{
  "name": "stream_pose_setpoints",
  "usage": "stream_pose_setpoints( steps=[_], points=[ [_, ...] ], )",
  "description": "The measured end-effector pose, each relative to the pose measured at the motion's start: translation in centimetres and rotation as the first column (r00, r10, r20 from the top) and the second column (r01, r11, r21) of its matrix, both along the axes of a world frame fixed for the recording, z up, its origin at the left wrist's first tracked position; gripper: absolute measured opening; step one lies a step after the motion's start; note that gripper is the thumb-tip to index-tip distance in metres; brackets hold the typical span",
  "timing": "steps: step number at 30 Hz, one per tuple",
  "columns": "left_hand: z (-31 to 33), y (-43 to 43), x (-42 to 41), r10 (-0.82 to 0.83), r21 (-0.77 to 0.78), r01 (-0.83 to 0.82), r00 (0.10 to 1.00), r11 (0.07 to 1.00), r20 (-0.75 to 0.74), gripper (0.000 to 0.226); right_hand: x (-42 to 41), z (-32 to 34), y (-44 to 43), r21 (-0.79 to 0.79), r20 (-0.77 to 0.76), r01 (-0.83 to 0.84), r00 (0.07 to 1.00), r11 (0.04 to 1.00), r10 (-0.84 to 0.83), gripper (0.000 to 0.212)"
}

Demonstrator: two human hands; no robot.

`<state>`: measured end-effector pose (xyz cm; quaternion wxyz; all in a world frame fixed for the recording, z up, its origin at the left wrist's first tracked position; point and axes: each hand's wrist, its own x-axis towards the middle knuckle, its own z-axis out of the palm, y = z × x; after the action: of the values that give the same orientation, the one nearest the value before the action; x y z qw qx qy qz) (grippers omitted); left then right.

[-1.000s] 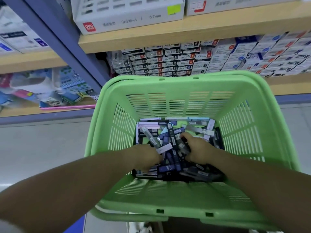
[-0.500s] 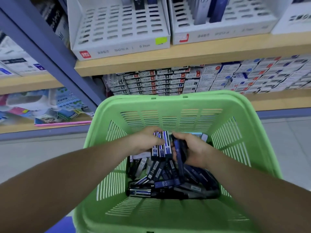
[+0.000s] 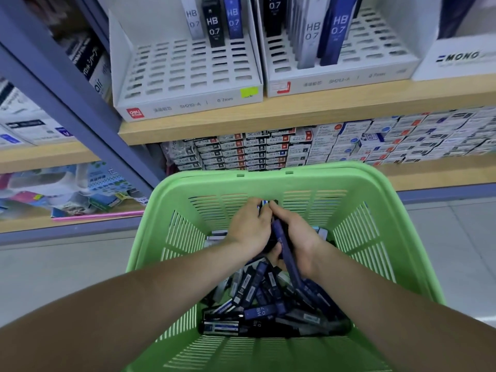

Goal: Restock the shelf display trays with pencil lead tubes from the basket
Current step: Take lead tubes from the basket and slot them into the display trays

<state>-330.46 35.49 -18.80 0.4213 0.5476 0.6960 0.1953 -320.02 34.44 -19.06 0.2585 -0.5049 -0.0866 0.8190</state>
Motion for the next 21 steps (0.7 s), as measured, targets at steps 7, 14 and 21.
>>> stream_pose_setpoints(
  steps=[7,14,21],
  points=[
    [1.2,0.2,-1.0,0.001,0.024,-0.006,0.983,1.0,0.185,0.015,1.7,1.5,-0.3,0.073,-0.088,-0.08,0.992,0.994,0.086,0.037],
    [3.4,0.3,-3.4,0.124,-0.163,-0.077,0.945,0.984,0.304,0.027,2.5,2.6,-0.6,0.177,-0.076,-0.211,0.971,0.961,0.227,0.013],
    [8.2,0.8,-5.8,0.148,-0.342,-0.014,0.918,0.939,0.367,0.027,2.9,6.3,-0.7,0.358,0.118,-0.443,0.895,0.822,0.431,0.034]
  ],
)
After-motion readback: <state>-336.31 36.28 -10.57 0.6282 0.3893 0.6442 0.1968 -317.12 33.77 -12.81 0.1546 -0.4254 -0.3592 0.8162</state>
